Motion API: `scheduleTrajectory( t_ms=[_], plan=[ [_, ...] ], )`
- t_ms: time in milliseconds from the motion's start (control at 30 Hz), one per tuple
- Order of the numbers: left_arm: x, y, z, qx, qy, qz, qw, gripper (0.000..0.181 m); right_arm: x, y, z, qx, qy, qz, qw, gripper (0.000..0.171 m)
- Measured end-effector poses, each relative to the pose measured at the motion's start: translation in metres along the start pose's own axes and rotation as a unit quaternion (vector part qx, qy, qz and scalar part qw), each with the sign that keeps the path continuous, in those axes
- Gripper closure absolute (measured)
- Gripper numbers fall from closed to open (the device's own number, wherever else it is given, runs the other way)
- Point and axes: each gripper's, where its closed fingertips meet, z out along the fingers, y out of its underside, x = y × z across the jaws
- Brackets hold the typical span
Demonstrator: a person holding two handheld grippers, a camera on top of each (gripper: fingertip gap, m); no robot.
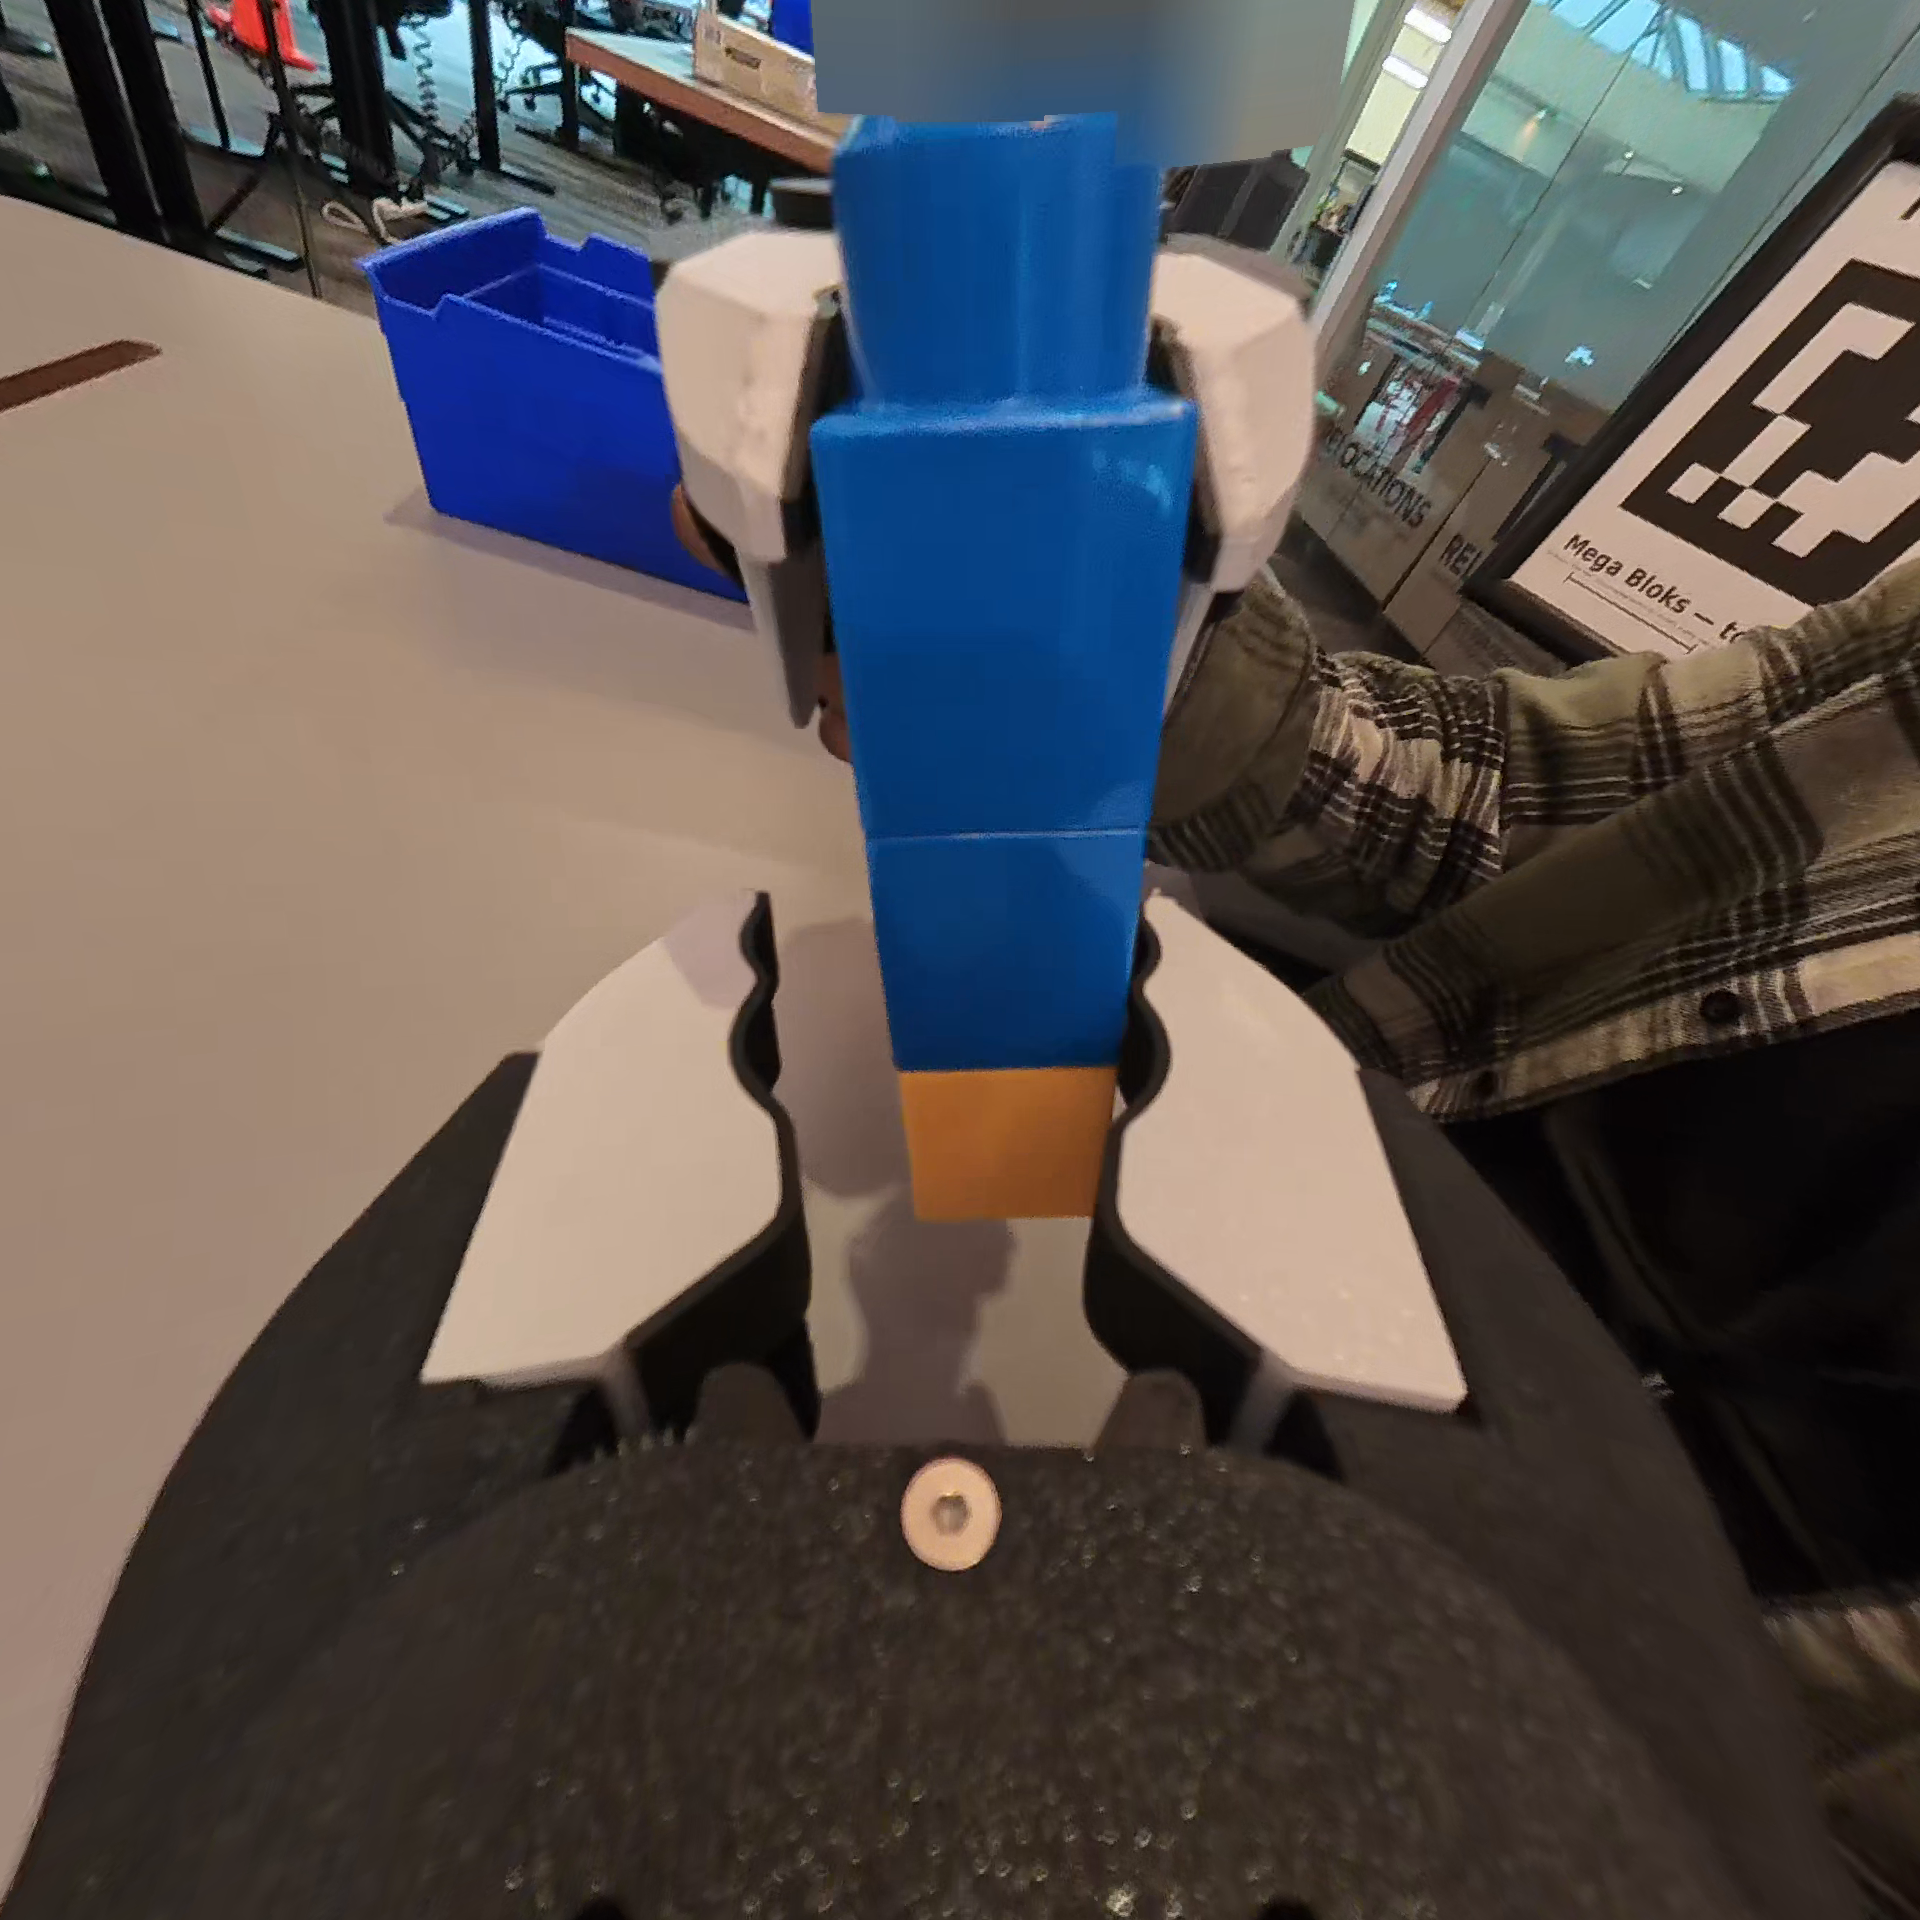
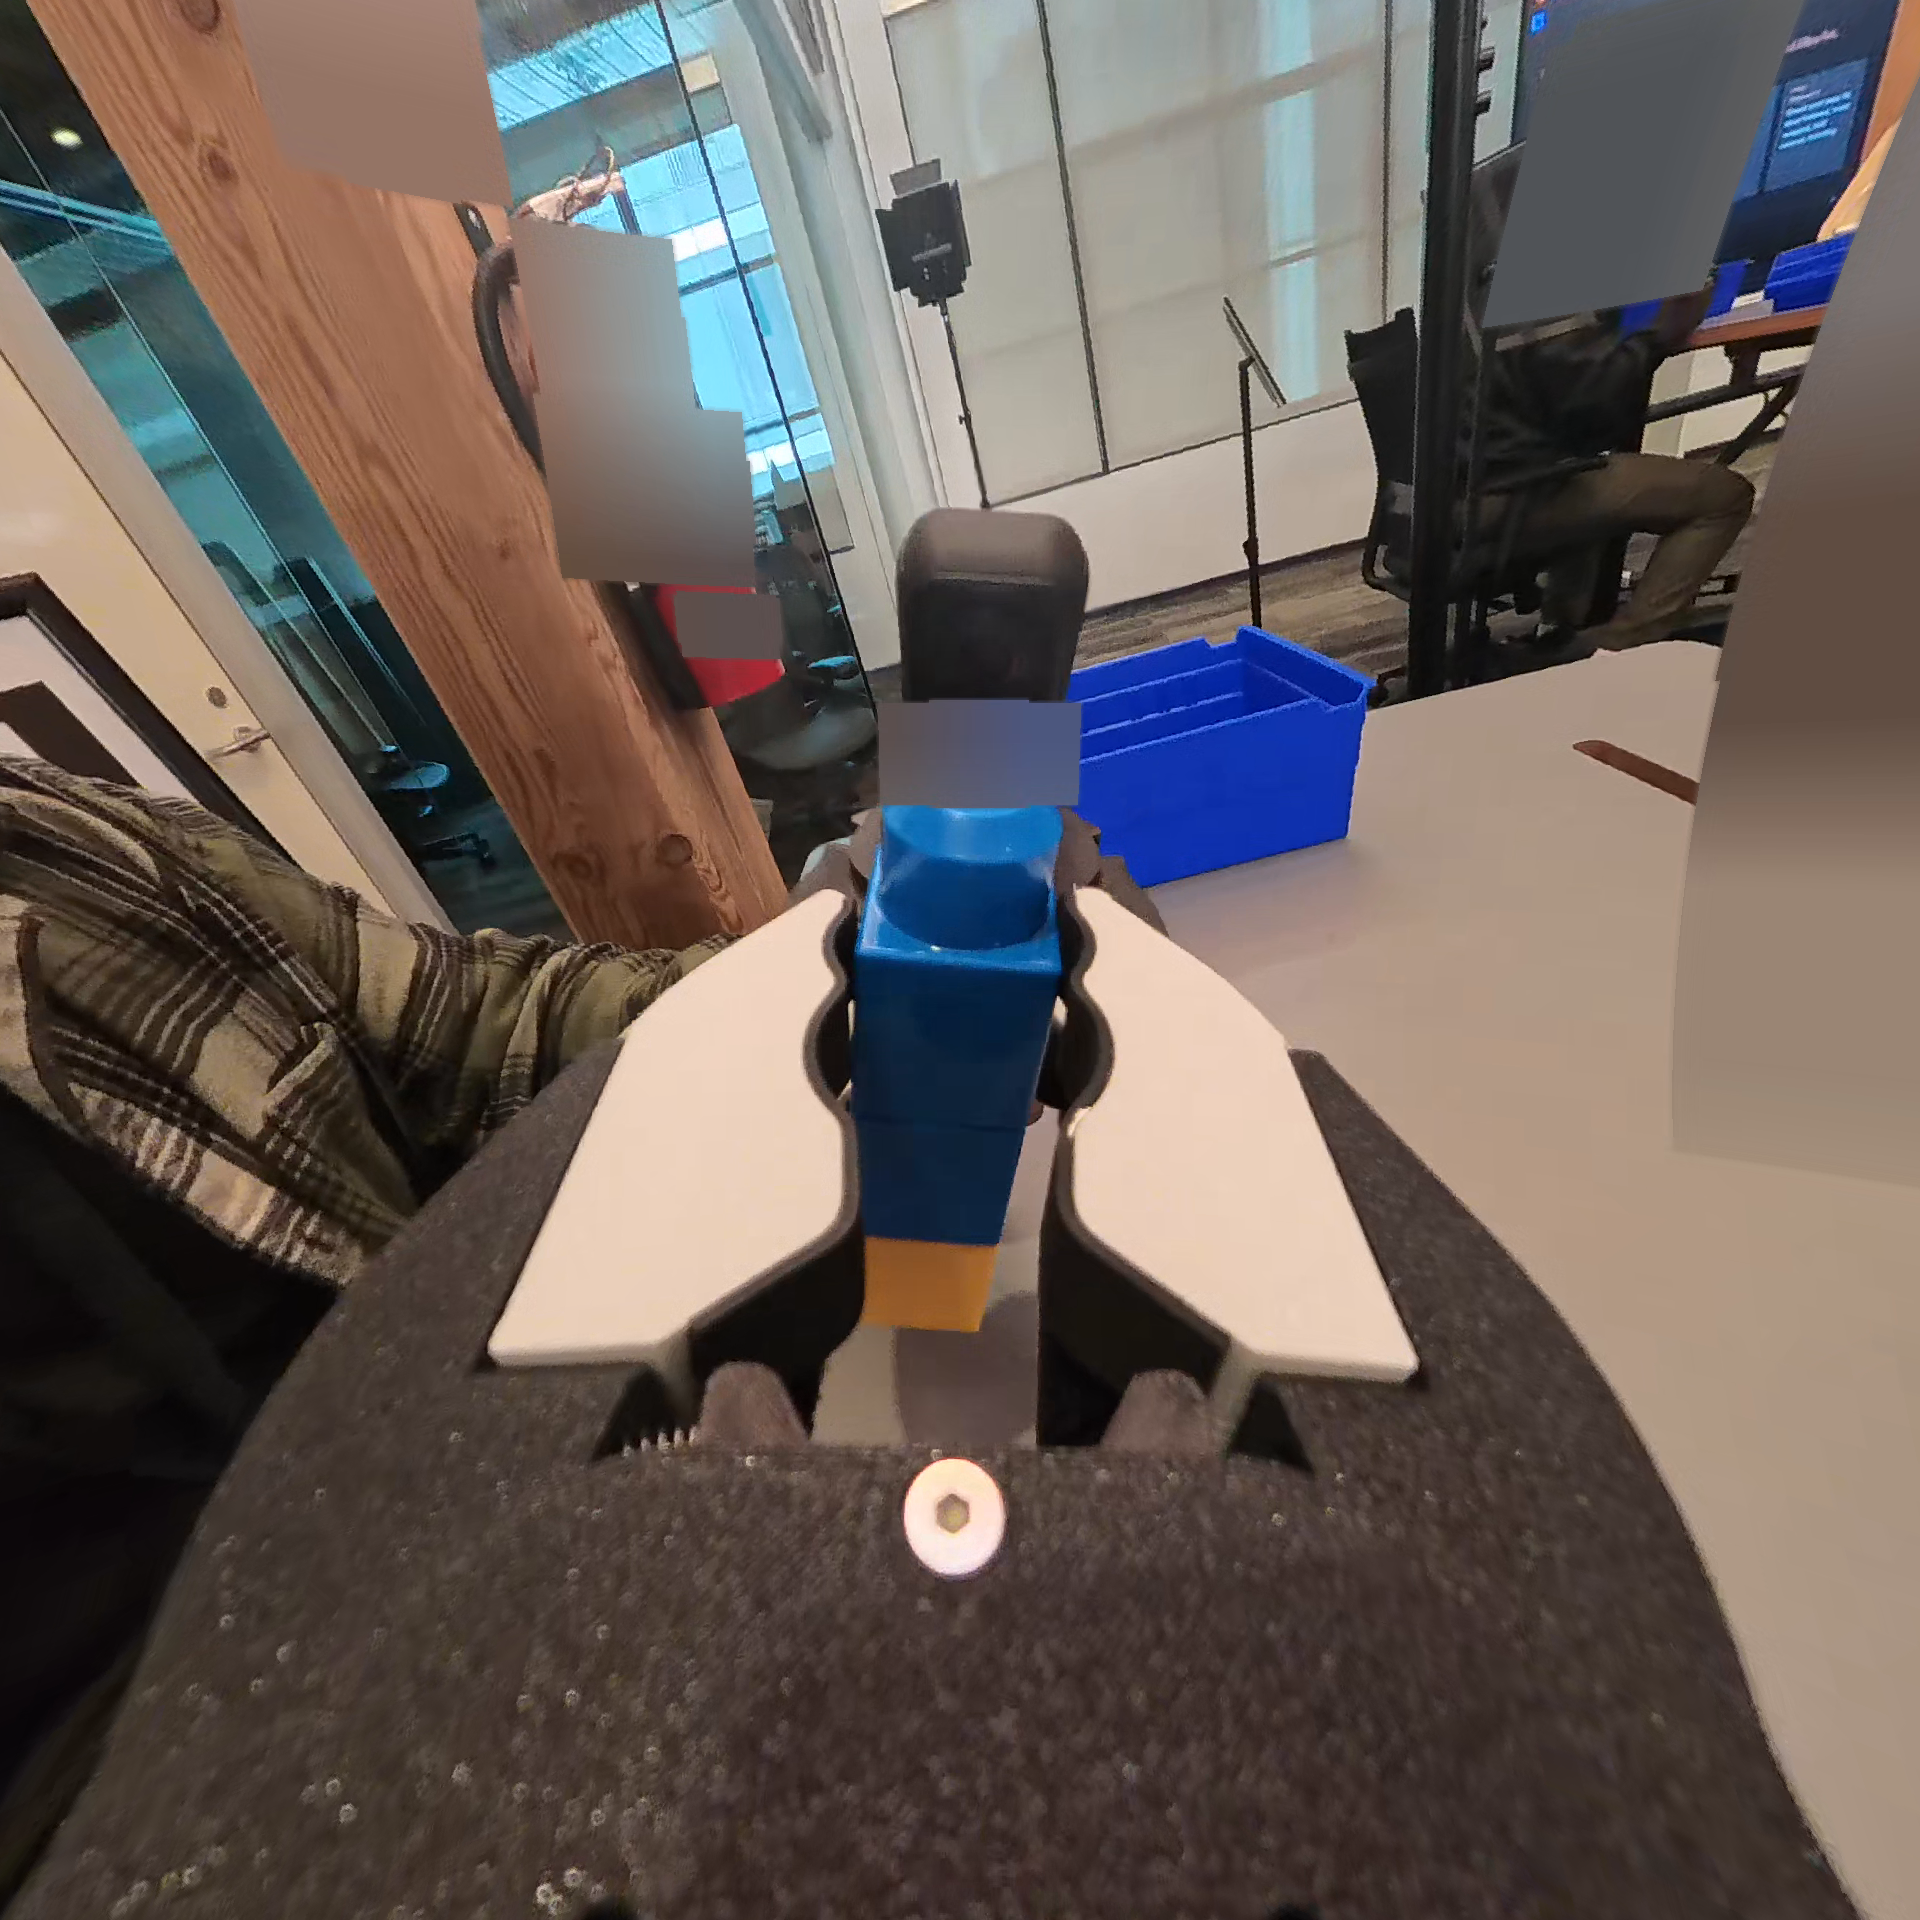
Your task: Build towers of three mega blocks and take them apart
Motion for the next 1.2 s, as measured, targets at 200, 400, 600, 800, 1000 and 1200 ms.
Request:
scheduleTrajectory(
  t_ms=[200, 400, 600, 800, 1000, 1200],
  plan=[
    [0.003, -0.002, 0.000, 0.028, 0.014, -0.004, 1.000, 0.141, 0.003, 0.006, -0.004, -0.002, 0.007, -0.002, 1.000, 0.136],
    [-0.013, 0.026, 0.009, -0.023, -0.040, 0.008, 0.999, 0.142, 0.007, -0.052, -0.036, 0.101, 0.028, 0.001, 0.994, 0.136],
    [-0.010, 0.005, -0.008, 0.040, -0.034, 0.023, 0.998, 0.142, 0.034, -0.095, -0.130, 0.031, 0.207, -0.082, 0.974, 0.136],
    [-0.001, 0.011, -0.003, 0.034, -0.019, 0.050, 0.998, 0.142, 0.099, -0.075, -0.361, -0.093, 0.512, -0.026, 0.853, 0.135],
    [0.000, 0.015, 0.004, 0.026, -0.021, 0.059, 0.998, 0.142, 0.134, -0.013, -0.486, -0.118, 0.624, 0.085, 0.768, 0.135],
    [-0.011, 0.018, -0.001, 0.030, -0.035, 0.040, 0.998, 0.142, 0.157, 0.027, -0.514, -0.140, 0.646, 0.121, 0.741, 0.119]
  ],
)
